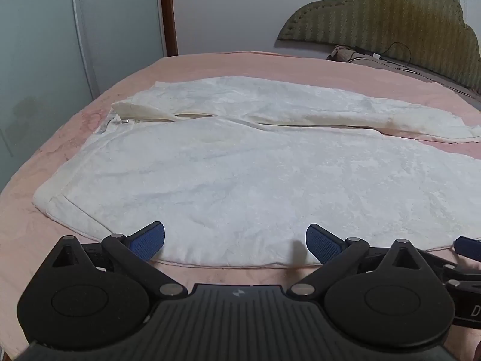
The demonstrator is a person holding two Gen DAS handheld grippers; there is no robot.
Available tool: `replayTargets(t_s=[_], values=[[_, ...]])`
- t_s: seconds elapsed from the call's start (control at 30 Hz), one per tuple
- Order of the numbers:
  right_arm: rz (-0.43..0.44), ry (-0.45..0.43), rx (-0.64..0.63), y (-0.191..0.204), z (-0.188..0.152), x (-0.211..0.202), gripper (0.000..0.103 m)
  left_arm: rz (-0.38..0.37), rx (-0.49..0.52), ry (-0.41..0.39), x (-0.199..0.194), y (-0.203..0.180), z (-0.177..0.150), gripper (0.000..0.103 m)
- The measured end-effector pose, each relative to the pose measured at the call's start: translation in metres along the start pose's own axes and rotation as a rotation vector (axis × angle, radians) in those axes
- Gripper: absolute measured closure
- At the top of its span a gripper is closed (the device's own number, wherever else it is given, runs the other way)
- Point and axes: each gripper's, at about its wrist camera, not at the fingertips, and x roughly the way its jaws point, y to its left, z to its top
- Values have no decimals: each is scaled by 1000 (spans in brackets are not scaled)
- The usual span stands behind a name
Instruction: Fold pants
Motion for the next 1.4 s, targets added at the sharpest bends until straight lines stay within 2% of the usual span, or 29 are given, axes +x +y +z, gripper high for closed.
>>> replayTargets(t_s=[0.43,0.9,1.4], values=[[5,26,-17,2,-3,3,0,15,-18,37,6,4,-4,1],[14,30,-16,1,-3,4,0,33,10,46,10,1,-6,0],[26,24,-3,0,-6,5,0,31,-4,50,12,4,-8,0]])
